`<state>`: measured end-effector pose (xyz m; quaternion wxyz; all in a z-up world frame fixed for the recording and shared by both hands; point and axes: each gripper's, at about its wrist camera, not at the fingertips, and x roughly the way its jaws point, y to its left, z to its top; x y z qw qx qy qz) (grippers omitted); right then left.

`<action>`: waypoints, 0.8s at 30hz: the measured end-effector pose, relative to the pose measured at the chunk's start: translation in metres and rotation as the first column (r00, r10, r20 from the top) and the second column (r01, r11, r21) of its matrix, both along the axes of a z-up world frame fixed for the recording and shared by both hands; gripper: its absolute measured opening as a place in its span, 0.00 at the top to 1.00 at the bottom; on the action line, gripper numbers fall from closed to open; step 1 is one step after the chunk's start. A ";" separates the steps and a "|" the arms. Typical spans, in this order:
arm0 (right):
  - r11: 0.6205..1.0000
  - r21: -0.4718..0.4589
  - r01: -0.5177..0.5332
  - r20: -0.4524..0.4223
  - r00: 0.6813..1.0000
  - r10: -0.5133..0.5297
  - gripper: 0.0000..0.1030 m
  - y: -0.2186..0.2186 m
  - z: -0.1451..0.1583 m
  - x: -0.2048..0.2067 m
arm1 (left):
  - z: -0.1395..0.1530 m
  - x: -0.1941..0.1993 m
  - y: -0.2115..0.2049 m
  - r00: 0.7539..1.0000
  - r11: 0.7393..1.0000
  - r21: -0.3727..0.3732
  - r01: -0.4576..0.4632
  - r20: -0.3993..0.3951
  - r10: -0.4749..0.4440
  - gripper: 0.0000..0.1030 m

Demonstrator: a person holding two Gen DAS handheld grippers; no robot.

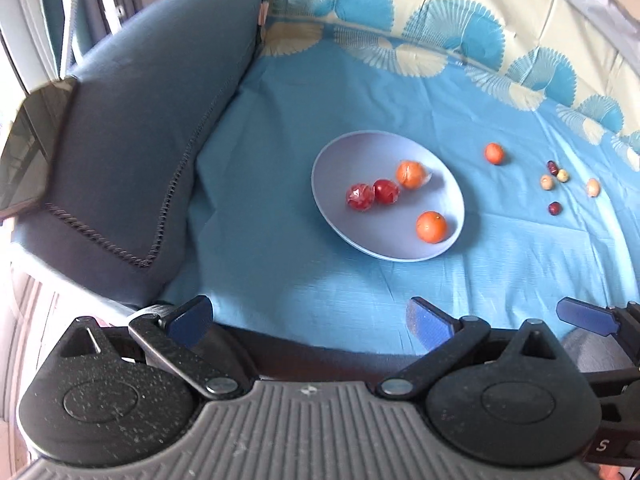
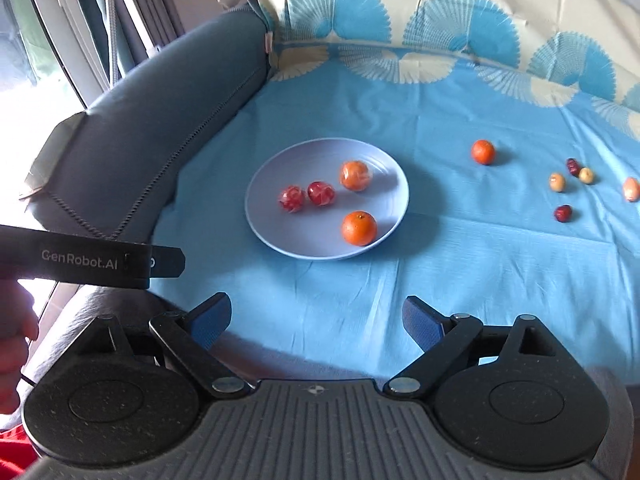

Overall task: Organize fruits
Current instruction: 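Withdraw both tools from the plate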

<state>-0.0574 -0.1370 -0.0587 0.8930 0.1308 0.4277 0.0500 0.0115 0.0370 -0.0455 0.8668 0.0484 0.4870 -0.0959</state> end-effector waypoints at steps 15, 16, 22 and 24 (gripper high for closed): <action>0.996 -0.080 0.039 0.187 0.982 -0.024 0.06 0.014 0.049 -0.081 | 0.062 -0.078 0.002 0.973 0.998 -0.033 0.062 0.225 -0.053 0.00; 0.996 -0.080 0.043 0.194 0.981 -0.026 0.06 0.015 0.051 -0.084 | 0.064 -0.081 0.002 0.971 0.998 -0.033 0.058 0.232 -0.049 0.00; 0.994 -0.096 0.056 0.223 0.974 -0.034 0.04 0.016 0.057 -0.095 | 0.072 -0.086 0.008 0.970 0.997 -0.055 0.057 0.239 -0.042 0.00; 0.993 -0.099 0.058 0.232 0.972 -0.034 0.04 0.016 0.059 -0.098 | 0.073 -0.088 0.008 0.969 0.996 -0.061 0.062 0.243 -0.045 0.00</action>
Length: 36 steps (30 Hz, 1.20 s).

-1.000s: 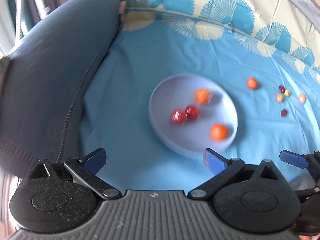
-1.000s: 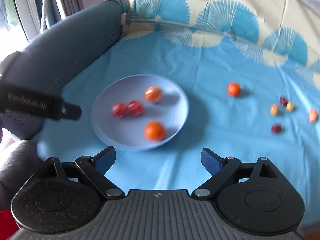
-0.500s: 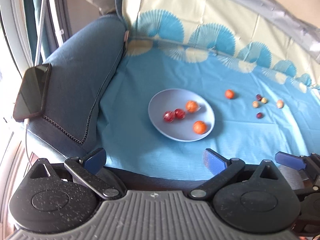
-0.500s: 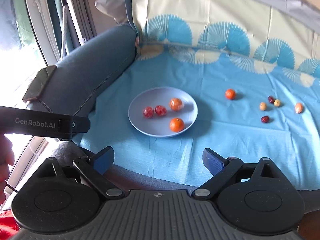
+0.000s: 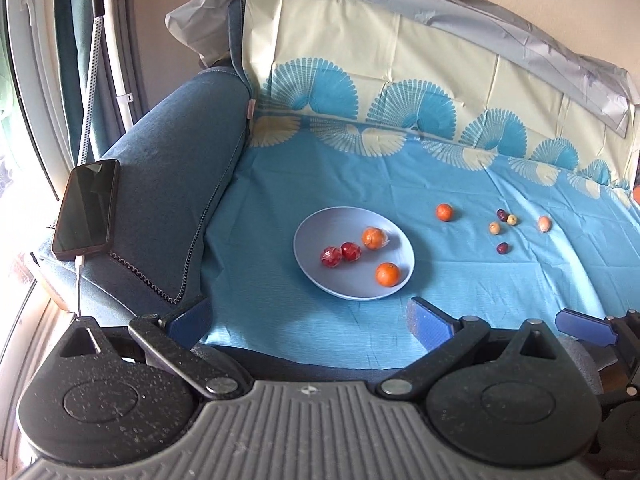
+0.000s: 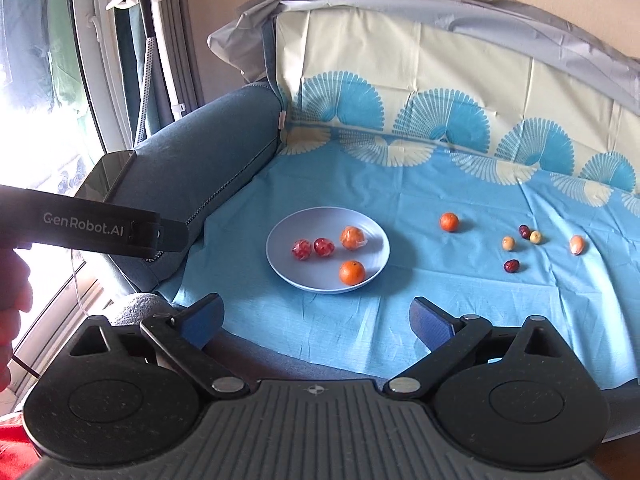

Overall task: Organize fruits
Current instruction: 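Withdraw both tools from the plate, then grasp a red date with left tool while right tool grasps a small yellow fruit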

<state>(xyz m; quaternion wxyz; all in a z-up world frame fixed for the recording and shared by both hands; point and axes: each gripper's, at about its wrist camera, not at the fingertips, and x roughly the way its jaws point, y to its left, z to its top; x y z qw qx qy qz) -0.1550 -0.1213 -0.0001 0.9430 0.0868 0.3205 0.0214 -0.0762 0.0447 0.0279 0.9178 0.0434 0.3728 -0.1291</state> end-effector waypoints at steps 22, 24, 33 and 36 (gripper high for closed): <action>0.998 0.055 0.010 -0.017 1.000 -0.009 0.04 -0.014 -0.016 0.009 | -0.008 0.016 -0.016 0.999 0.999 0.049 0.009 -0.047 -0.006 0.00; 0.998 0.061 0.025 -0.019 1.000 -0.024 0.04 -0.018 -0.018 0.011 | -0.009 0.020 -0.019 0.999 0.998 0.057 0.013 -0.052 -0.010 0.00; 0.973 0.094 0.208 -0.004 0.978 -0.209 0.04 -0.081 -0.027 0.018 | -0.018 0.040 -0.052 0.995 0.992 0.107 0.061 -0.083 -0.052 0.00; 0.959 0.079 0.272 0.000 0.962 -0.273 0.03 -0.110 -0.034 0.021 | -0.023 0.052 -0.070 0.991 0.991 0.095 0.093 -0.105 -0.083 0.00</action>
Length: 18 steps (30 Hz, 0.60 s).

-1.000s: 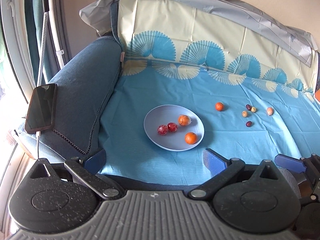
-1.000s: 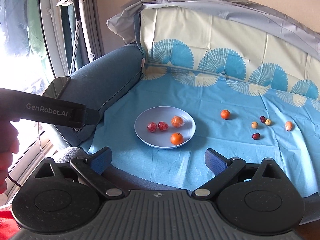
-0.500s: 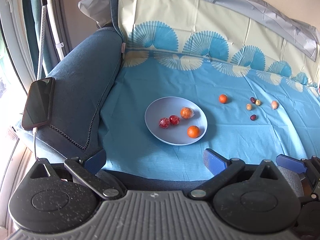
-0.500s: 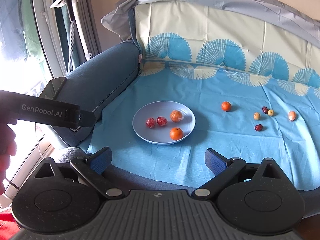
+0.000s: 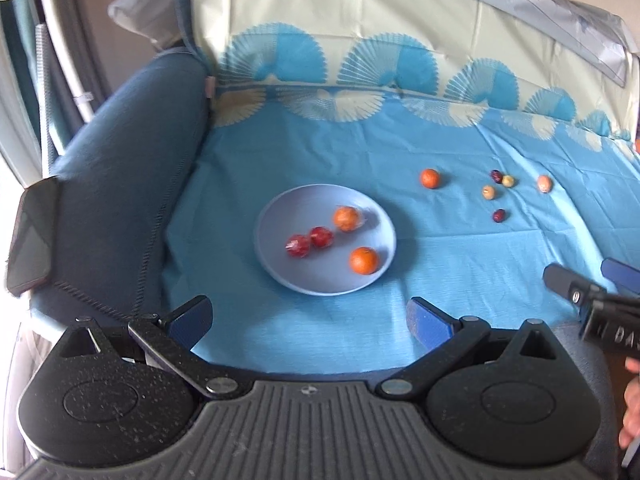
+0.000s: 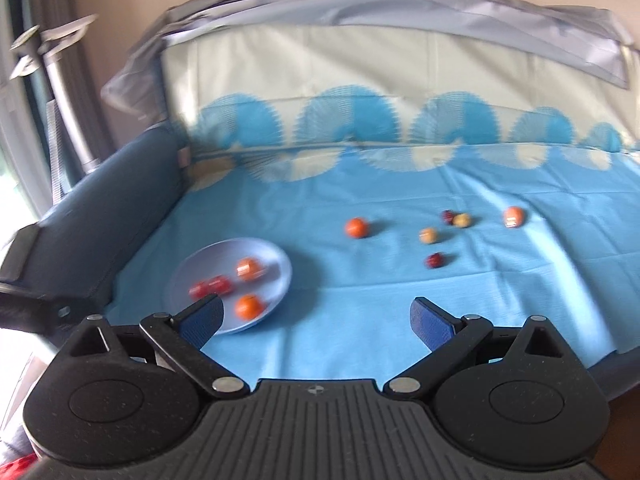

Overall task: Organize fruits
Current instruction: 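Grasp a red date with left tool while right tool grasps a small yellow fruit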

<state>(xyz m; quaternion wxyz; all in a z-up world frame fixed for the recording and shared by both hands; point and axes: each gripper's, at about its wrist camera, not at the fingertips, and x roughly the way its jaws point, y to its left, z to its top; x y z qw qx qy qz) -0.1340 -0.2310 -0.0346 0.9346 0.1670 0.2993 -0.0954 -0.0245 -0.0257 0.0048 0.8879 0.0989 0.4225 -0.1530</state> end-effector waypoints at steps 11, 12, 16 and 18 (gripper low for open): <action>0.986 -0.037 0.164 -0.058 0.985 -0.165 0.02 -0.151 -0.063 0.063 | -0.051 0.070 -0.145 0.984 0.983 0.036 0.178 -0.031 -0.177 0.00; 0.987 -0.029 0.156 -0.073 0.985 -0.158 0.03 -0.167 -0.074 0.074 | -0.060 0.077 -0.162 0.977 0.977 0.032 0.210 -0.031 -0.209 0.00; 0.995 -0.026 0.094 -0.144 0.985 -0.097 0.03 -0.213 -0.120 0.126 | -0.100 0.102 -0.233 0.934 0.935 0.024 0.353 -0.063 -0.351 0.00; 0.999 -0.027 0.044 -0.164 0.985 -0.048 0.04 -0.226 -0.144 0.151 | -0.122 0.112 -0.268 0.911 0.911 0.038 0.410 -0.073 -0.407 0.00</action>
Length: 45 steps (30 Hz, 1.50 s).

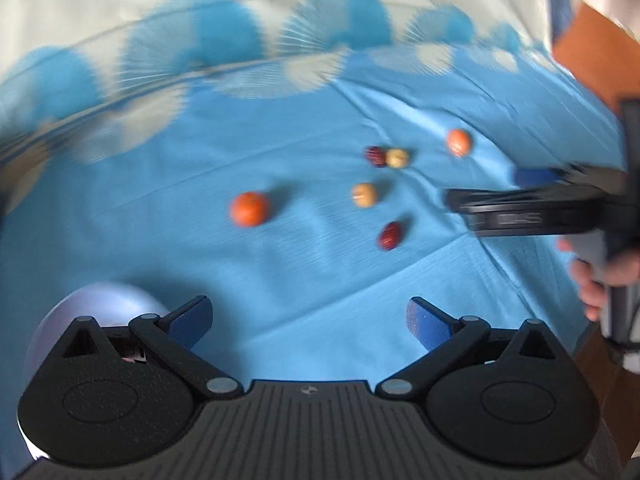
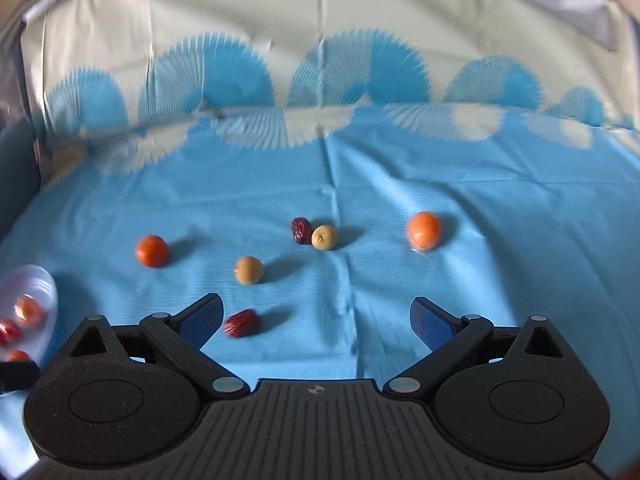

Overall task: Organize fruits
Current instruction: 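Grasp a red date with left tool while right tool grasps a small yellow fruit, then carry both fruits over the plate and open both tools to drop them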

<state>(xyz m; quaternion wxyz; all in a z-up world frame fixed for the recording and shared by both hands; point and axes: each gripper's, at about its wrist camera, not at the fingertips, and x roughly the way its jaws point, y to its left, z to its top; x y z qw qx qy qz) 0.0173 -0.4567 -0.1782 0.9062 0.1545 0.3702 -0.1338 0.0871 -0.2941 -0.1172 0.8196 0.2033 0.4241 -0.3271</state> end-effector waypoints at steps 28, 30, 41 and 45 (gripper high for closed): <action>0.995 -0.094 0.021 0.056 0.998 -0.016 0.75 -0.023 -0.014 0.033 | -0.006 0.020 -0.007 0.999 0.995 -0.095 0.000 -0.047 -0.005 0.77; 0.993 -0.113 0.032 0.100 0.995 -0.020 0.75 -0.010 0.011 0.014 | 0.016 0.009 0.022 0.999 0.994 -0.101 -0.036 -0.023 0.034 0.77; 0.993 -0.016 -0.118 0.282 0.952 0.118 0.75 0.129 0.128 -0.074 | 0.106 -0.061 0.188 0.965 0.963 -0.094 -0.252 0.049 0.258 0.77; 0.969 0.084 -0.233 0.292 0.935 0.200 0.75 0.194 0.146 -0.100 | 0.123 -0.091 0.245 0.938 0.938 -0.086 -0.336 0.055 0.342 0.77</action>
